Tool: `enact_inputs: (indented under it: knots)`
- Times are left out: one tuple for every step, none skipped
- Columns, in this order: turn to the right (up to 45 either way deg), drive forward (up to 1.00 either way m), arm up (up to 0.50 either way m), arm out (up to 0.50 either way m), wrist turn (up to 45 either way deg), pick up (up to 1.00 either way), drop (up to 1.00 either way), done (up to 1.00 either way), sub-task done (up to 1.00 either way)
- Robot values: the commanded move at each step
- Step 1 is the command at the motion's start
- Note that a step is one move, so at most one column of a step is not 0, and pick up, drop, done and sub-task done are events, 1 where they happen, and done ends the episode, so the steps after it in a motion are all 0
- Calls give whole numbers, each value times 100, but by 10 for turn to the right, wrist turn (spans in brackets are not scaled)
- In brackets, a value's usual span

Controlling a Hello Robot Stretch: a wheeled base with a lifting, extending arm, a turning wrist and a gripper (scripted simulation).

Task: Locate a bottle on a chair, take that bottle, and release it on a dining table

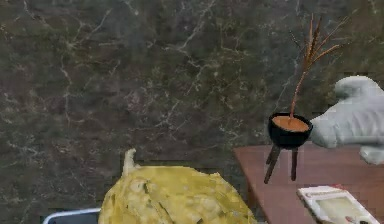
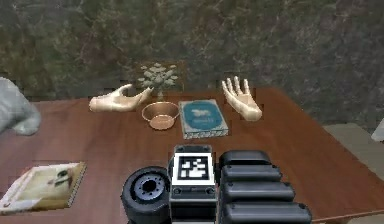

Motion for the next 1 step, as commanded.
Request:
enact_inputs:
  knots:
    - [240,0,0,0,0,0,0,0,0]
